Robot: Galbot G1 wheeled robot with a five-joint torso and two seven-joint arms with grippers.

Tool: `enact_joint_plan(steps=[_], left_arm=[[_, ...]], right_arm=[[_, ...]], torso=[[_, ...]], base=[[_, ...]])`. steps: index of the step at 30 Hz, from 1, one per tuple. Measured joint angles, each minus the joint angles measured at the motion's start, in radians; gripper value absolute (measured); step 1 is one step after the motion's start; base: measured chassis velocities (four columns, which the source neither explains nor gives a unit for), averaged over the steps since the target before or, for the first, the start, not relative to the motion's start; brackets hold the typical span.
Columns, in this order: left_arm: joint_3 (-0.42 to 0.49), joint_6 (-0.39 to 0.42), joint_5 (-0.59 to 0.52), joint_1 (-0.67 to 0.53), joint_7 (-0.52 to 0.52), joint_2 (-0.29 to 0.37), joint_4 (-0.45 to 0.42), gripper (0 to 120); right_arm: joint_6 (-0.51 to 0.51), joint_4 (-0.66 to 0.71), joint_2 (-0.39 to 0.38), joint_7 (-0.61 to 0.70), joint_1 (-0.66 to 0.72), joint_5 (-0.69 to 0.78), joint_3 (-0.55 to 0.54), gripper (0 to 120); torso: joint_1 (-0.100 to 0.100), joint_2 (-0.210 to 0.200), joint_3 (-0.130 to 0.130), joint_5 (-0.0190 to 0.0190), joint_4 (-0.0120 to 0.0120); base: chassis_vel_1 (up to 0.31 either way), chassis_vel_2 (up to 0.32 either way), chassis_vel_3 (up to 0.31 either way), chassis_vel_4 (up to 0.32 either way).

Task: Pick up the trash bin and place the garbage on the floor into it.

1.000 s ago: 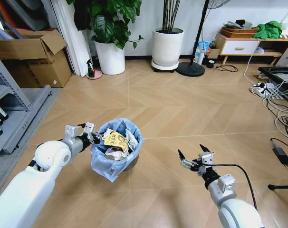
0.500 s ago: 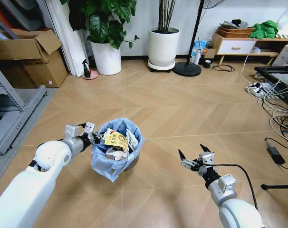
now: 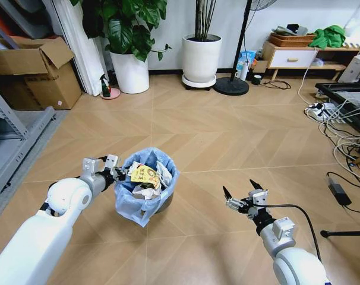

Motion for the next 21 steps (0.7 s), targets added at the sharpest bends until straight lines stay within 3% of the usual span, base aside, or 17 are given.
enact_joint_plan(steps=[12,21], left_arm=[[-0.102,0.0,0.056,0.123,0.008,0.006,0.033,0],[-0.145,0.0,0.092,0.165,0.019,-0.037,0.081,0]], right_arm=[[-0.003,-0.03,-0.014,0.005,0.032,0.003,-0.019,100],[-0.005,-0.034,-0.019,0.009,0.036,0.005,-0.026,100]], torso=[[0.0,0.0,0.0,0.0001,0.0002],[0.0,0.0,0.0,0.0003,0.0001]], base=[[0.0,0.0,0.0,0.0],[0.0,0.0,0.0,0.0]])
